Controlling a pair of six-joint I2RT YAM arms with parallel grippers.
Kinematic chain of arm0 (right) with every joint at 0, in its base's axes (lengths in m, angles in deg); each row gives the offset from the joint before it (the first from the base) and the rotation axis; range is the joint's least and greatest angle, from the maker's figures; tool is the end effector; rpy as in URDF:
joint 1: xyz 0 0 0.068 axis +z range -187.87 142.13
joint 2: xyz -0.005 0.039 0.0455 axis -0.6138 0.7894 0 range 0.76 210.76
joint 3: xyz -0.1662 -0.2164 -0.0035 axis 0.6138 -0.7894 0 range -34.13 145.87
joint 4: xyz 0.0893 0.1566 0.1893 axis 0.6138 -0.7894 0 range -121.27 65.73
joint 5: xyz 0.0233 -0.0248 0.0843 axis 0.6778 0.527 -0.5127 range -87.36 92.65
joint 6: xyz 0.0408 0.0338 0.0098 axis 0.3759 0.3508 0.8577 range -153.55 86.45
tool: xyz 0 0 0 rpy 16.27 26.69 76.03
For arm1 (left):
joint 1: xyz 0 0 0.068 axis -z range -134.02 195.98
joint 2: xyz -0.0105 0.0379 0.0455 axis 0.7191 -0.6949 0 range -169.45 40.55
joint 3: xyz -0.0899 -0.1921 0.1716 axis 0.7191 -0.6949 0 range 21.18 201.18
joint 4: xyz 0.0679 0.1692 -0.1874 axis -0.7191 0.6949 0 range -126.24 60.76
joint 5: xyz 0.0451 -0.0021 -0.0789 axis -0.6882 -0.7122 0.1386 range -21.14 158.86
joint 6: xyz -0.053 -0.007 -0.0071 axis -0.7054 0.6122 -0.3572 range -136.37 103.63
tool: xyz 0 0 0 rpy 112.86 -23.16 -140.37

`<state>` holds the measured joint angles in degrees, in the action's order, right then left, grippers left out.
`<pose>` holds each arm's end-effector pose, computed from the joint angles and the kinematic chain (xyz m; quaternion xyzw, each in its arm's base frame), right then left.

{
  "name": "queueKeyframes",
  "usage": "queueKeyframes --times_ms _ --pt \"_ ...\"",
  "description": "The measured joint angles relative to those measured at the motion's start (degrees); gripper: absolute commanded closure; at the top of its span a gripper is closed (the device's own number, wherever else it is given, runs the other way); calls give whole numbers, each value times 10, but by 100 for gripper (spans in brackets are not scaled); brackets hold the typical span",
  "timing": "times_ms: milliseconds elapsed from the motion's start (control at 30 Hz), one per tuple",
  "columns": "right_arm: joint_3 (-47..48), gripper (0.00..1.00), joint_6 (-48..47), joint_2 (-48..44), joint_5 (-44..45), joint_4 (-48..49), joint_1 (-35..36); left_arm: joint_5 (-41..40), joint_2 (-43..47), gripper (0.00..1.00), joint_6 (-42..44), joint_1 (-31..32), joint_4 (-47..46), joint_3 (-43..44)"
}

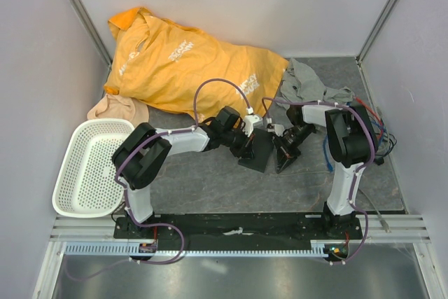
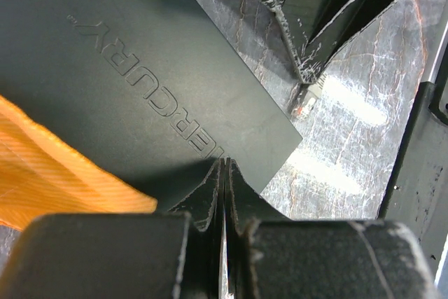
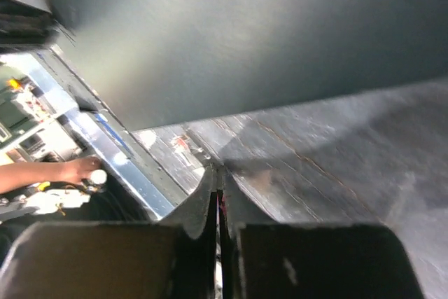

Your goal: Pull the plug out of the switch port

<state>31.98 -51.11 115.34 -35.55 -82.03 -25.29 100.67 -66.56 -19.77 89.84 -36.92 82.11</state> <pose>0.2965 0.0887 0.1121 0.1986 -0.9154 -0.3294 0.1192 0.2635 -0.2794 0.1562 0.4051 0.7993 -0.3784 0.2320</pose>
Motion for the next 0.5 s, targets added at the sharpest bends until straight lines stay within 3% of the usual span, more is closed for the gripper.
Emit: queueKeyframes --times_ms 300,433,500 --pt "-2 98 -25 -3 37 -25 -13 1 0 99 1 0 -4 -2" --pt "-1 68 -61 -22 60 -31 -16 2 0 99 1 0 -9 -3" --pt "-6 61 -93 -55 73 -20 -16 2 0 98 1 0 -10 -4"
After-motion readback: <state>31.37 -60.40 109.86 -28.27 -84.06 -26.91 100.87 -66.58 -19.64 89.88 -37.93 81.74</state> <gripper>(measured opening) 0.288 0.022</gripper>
